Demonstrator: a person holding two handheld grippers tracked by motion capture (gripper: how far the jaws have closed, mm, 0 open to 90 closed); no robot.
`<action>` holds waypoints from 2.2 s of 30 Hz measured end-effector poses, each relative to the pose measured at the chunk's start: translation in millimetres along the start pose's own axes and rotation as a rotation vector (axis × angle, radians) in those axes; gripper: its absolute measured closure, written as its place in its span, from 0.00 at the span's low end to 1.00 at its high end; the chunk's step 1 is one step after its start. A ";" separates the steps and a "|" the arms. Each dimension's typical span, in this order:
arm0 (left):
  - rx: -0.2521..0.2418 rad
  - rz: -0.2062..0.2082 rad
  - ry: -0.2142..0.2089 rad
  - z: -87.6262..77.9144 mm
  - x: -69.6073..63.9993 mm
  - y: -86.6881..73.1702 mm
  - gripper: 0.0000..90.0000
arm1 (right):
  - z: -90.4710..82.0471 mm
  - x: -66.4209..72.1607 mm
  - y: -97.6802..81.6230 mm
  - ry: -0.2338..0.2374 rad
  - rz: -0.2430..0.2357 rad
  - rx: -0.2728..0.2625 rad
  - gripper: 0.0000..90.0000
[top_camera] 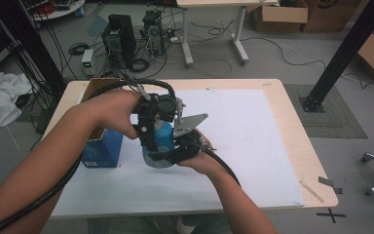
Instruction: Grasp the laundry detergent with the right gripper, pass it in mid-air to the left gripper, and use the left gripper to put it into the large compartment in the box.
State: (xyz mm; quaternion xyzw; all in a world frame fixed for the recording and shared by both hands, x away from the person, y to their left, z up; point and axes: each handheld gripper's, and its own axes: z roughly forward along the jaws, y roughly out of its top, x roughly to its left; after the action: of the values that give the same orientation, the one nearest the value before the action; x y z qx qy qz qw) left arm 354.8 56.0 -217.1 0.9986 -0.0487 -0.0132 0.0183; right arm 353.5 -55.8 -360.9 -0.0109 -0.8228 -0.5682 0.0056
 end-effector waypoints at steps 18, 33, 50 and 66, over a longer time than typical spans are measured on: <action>0.003 0.000 0.031 1.1 0.1 -0.1 0.26 | 0.3 -1.2 -0.5 -0.002 0.002 -0.008 0.50; 0.014 0.000 0.038 1.4 -1.4 0.9 0.35 | 0.7 -0.8 -0.8 -0.001 0.004 -0.012 0.50; 0.040 -0.022 0.049 0.2 -3.5 3.8 0.43 | 0.3 0.3 -1.5 0.010 0.022 -0.021 0.50; 0.052 -0.017 0.046 2.3 -5.1 10.7 0.43 | -4.7 2.1 -2.7 0.011 -0.009 -0.049 0.44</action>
State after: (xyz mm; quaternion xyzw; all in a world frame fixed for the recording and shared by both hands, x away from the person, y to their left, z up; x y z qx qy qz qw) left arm 348.7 45.7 -218.8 0.9991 -0.0400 0.0108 -0.0068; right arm 351.4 -61.1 -361.7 -0.0043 -0.8086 -0.5883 0.0073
